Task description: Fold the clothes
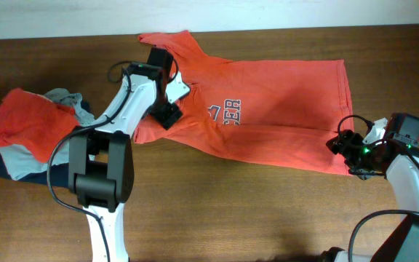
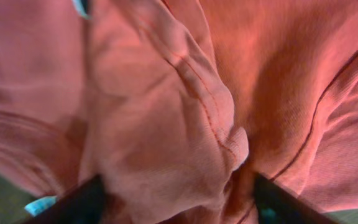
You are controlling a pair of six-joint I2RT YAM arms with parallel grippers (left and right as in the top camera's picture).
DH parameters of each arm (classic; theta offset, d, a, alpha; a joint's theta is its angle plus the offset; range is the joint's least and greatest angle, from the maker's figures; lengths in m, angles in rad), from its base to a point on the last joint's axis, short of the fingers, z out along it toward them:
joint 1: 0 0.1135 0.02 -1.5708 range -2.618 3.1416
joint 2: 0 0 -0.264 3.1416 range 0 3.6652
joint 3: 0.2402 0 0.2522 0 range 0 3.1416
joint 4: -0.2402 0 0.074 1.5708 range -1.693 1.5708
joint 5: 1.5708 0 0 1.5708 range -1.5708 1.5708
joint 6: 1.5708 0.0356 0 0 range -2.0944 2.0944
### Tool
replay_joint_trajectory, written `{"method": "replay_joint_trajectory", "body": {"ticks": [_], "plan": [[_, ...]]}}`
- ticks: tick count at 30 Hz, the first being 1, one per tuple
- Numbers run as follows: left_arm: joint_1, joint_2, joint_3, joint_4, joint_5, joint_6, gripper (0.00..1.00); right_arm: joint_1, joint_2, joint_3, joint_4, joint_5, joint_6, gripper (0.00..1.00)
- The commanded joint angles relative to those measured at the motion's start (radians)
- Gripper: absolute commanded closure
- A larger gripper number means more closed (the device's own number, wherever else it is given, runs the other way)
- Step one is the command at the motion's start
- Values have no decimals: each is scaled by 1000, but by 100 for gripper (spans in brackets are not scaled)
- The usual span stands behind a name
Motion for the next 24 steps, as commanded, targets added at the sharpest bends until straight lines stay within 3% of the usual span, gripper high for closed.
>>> {"method": "replay_joint_trajectory", "body": {"ticks": [1, 4, 8, 19, 23, 24], "plan": [[5, 6, -24, 26, -2, 16, 49, 1, 3, 15, 0, -13, 4, 21], [5, 6, 3, 41, -147, -83, 70, 1, 3, 15, -1, -13, 4, 21], [5, -5, 54, 39, -264, -153, 82, 1, 3, 15, -1, -13, 4, 20], [6, -5, 137, 180, -218, -153, 99, 1, 3, 15, -1, -13, 4, 20], [10, 3, 137, 168, -185, -153, 99, 1, 3, 15, -4, -13, 4, 20], [9, 2, 137, 121, -159, -152, 93, 1, 3, 15, -8, -13, 4, 20]]}}
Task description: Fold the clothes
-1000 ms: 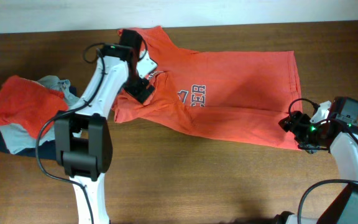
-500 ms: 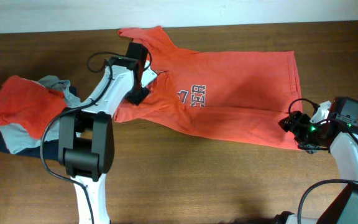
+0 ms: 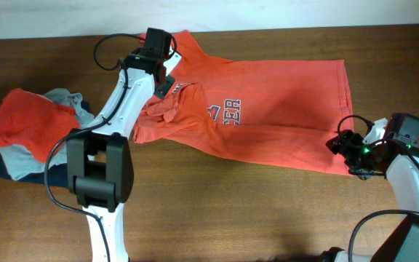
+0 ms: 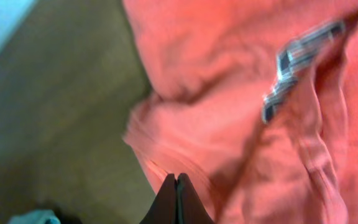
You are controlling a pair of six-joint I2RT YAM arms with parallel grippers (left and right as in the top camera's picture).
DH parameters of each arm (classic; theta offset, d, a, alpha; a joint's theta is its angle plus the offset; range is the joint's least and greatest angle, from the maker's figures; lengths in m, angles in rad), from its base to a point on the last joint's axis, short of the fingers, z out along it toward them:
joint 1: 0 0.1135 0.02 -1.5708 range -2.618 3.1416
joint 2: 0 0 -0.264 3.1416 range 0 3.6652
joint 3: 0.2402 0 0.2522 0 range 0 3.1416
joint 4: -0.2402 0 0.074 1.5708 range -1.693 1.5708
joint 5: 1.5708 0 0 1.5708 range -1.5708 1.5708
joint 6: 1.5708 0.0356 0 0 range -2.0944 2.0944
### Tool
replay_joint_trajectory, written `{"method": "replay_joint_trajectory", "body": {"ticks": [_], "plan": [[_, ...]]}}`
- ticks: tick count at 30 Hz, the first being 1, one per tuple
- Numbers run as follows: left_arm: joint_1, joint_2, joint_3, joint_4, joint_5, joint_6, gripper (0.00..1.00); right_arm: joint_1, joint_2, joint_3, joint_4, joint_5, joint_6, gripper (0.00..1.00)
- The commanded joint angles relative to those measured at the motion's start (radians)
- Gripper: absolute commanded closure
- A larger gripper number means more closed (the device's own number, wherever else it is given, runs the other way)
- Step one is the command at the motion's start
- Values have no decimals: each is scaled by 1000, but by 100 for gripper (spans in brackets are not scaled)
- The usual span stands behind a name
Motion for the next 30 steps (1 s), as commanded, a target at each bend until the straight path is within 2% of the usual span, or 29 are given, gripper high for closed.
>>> {"method": "replay_joint_trajectory", "body": {"ticks": [1, 4, 8, 16, 17, 18, 21, 22, 26, 30], "plan": [[3, 2, 14, -125, 98, -12, 80, 1, 3, 15, -14, -12, 3, 20], [-4, 3, 12, -238, 192, -1, 60, 1, 3, 15, -18, -11, -1, 21], [-16, 3, -19, -245, 261, -1, 47, 1, 3, 15, -7, -9, 0, 20], [-27, 23, -108, -135, 209, -1, 45, 1, 3, 15, -15, -8, 0, 20], [-27, 23, -108, -133, 207, -1, 46, 1, 3, 15, -14, -9, 0, 20], [-27, 23, -108, -128, 206, -1, 53, 1, 3, 15, -14, -8, 0, 20], [-28, 23, -108, -108, 147, -1, 94, 1, 3, 15, -15, -9, 0, 20], [-28, 23, -102, -102, 99, -2, 100, 1, 3, 15, -16, -9, 0, 20], [-27, 23, -12, -100, -75, -1, 100, 1, 3, 15, -19, -9, 0, 20], [-26, 23, 66, -90, -78, -1, 100, 1, 3, 15, -19, -9, 0, 20]]}}
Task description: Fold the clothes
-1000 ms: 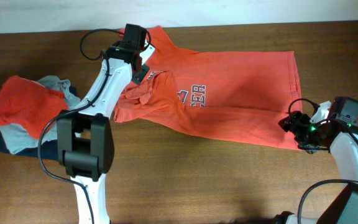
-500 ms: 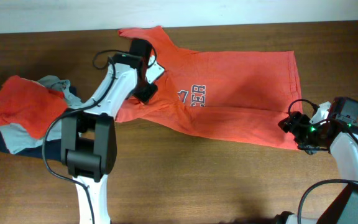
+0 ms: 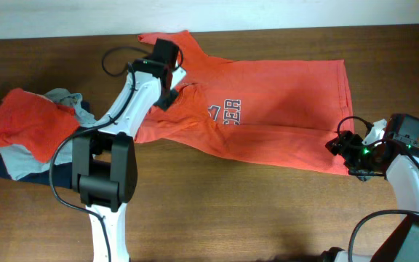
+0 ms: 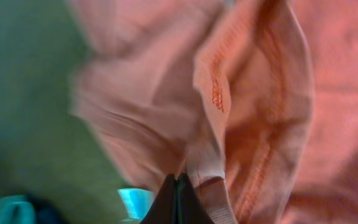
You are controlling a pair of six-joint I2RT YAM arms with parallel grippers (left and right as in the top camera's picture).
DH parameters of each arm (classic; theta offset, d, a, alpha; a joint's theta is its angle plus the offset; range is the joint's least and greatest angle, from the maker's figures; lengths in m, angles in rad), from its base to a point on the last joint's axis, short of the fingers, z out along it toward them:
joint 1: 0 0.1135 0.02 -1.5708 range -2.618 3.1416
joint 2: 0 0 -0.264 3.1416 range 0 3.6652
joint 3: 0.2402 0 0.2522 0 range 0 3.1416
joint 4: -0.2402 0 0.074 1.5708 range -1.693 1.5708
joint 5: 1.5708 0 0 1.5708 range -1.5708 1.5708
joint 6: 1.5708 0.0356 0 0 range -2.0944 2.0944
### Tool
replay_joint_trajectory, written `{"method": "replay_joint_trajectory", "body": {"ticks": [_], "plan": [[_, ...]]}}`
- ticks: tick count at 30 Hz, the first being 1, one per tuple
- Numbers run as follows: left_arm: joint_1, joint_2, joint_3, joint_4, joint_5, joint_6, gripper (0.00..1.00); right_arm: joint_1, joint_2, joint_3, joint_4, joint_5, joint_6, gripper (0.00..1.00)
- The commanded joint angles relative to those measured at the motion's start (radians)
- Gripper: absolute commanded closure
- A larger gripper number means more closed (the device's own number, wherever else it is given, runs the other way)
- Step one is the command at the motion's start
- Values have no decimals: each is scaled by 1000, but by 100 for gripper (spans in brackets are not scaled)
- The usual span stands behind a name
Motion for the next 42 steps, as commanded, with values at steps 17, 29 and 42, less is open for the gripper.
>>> {"method": "replay_joint_trajectory", "body": {"ticks": [17, 29, 42], "plan": [[46, 96, 101, 210, 13, -17, 100, 1, 2, 15, -8, -9, 0, 20], [107, 93, 177, 118, -18, -80, 3, 1, 2, 15, -10, -9, 0, 20], [162, 90, 288, -517, 292, -241, 11, 1, 2, 15, -8, 6, 0, 16]]}}
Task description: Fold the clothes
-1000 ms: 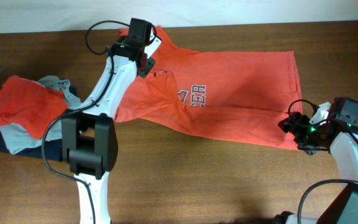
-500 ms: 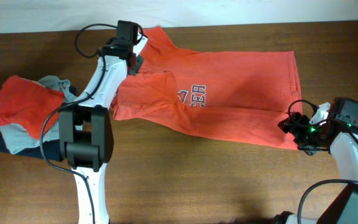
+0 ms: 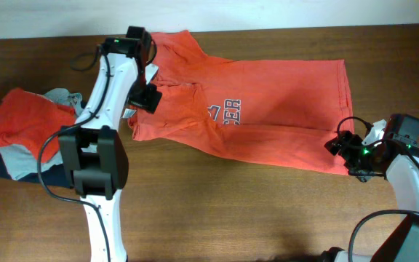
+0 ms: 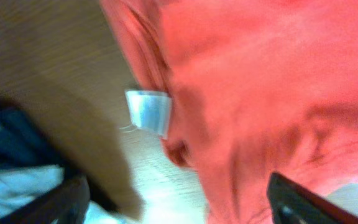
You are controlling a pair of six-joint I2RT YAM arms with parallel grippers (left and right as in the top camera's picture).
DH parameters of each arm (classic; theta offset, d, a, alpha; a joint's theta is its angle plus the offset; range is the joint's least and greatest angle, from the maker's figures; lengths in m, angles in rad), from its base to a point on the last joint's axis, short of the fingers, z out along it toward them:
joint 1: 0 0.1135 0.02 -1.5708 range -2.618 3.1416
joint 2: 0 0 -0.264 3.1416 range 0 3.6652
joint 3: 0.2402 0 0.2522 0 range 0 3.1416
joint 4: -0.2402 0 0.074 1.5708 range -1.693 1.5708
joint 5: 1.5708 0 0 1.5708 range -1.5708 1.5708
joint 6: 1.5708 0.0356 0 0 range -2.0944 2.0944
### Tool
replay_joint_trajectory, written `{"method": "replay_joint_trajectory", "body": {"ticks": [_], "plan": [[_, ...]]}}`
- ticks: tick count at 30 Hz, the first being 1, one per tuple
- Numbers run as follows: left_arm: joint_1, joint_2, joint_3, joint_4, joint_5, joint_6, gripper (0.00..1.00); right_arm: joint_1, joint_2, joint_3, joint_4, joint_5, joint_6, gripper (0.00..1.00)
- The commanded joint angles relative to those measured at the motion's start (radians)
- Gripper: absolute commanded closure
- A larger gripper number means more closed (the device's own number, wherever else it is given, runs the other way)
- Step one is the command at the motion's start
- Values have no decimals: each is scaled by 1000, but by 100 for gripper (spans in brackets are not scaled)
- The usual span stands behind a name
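Observation:
An orange T-shirt (image 3: pixel 268 109) with dark lettering lies spread across the brown table (image 3: pixel 231 211), collar end to the left. My left gripper (image 3: pixel 145 98) hovers at the shirt's left edge near the sleeve. In the left wrist view the left gripper (image 4: pixel 179 208) is open, its fingers (image 4: pixel 297 199) far apart, over the orange shirt (image 4: pixel 260 93) and a small white tag (image 4: pixel 148 112) at its edge. My right gripper (image 3: pixel 346 153) sits at the shirt's lower right hem corner; whether it grips the cloth cannot be made out.
A pile of other clothes (image 3: pixel 28 131), orange, grey and navy, lies at the table's left, close to the left arm. Part of that pile (image 4: pixel 5 155) shows at the wrist view's lower left. The table's far edge runs just behind the shirt.
My left gripper was shut on a fold of orange cloth near the collar. Now it is open and stands further left, at the shirt's left edge. The right arm has not moved.
At first my left gripper was open on the shirt's left part. Then it was shut with the cloth bunched near the collar, and later still shut on a fold. Now it has let go, with the shirt's left side lying flatter. The right gripper stayed at the hem corner.

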Motion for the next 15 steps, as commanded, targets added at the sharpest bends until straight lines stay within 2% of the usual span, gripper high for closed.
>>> {"method": "replay_joint_trajectory", "body": {"ticks": [1, 5, 7, 11, 13, 15], "plan": [[43, -6, 12, -56, 189, -39, 15, 1, 2, 15, 0, 5, 0, 16], [85, -6, 12, -88, 256, -3, 18, 1, 2, 15, 0, 5, 0, 15], [98, -6, -20, -27, 366, 97, 19, 1, 2, 15, 0, 5, 1, 15], [92, -4, -122, 52, 444, 189, 23, 1, 2, 15, 0, 5, 1, 15], [91, -4, -193, 100, 448, 201, 43, 1, 2, 15, -3, 5, 1, 15], [98, -4, -226, 129, 460, 187, 54, 1, 2, 15, -5, 5, 0, 15]]}}
